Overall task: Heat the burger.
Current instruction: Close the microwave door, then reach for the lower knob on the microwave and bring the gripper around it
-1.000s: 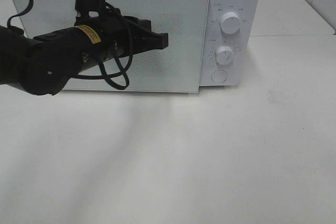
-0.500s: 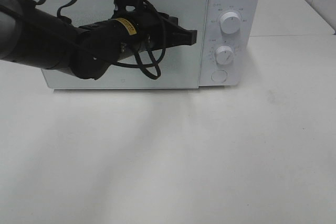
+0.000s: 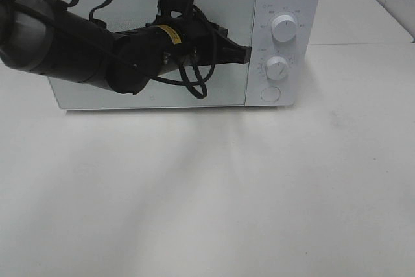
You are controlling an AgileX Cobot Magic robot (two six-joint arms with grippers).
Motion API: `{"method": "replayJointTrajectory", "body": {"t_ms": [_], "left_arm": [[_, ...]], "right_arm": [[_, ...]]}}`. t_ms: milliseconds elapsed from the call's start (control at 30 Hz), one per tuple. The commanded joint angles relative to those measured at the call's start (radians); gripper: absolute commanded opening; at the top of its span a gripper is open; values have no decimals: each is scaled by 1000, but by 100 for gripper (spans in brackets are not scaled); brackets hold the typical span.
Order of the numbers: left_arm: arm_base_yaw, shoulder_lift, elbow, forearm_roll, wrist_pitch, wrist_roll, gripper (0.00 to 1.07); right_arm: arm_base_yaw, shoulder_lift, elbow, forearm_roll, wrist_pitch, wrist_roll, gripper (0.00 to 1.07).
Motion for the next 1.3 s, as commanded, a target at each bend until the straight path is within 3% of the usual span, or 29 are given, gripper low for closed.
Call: {"method": "replayJointTrajectory", "body": {"t_ms": [33,300,333,367,400,433,467,500,533,567,700,900,1100,1167,1300], "left_arm": [[18,-29,-23,-48,44,-1,0],[-21,-92,-23,-48,321,1,12],[-23,-114,-23,-50,408,1,25],[-23,-114,-23,-50,408,1,25],[-27,-122,-23,-50,444,-3,33],[-28,-141,-23,-50,528,-3,61],[-28,-141,-23,-50,528,-3,61],[-30,-159,-23,-51,614,-12,91],[-30,-159,-23,-51,614,-12,91],[-30,-168,-23,-52,657,-20,100],[-30,-227,-23,-57,919,-59,100],[-30,-302,-23,-56,1166,-58,100],[-26,-363,-23,-50,1308,-66,100],[1,-405,-23,-34,1359,-124,100],[49,-442,-23,-22,1402,-149,100]], "right_arm": [[-6,-27,0,4,-5,-10,75],[-6,-27,0,4,-5,-10,75],[-6,-27,0,4,-5,-10,75],[-6,-27,0,4,-5,-10,75],[-6,-27,0,4,-5,-10,75],[-6,-27,0,4,-5,-10,75],[-6,-27,0,4,-5,-10,75],[-6,-27,0,4,-5,-10,75],[-6,-27,0,4,-5,-10,75],[-6,-27,0,4,-5,-10,75],[-6,-27,0,4,-5,-10,75],[-6,-27,0,4,-5,-10,75],[-6,-27,0,4,-5,-10,75],[-6,-27,0,4,-5,-10,75],[-6,-27,0,4,-5,-10,75]]}}
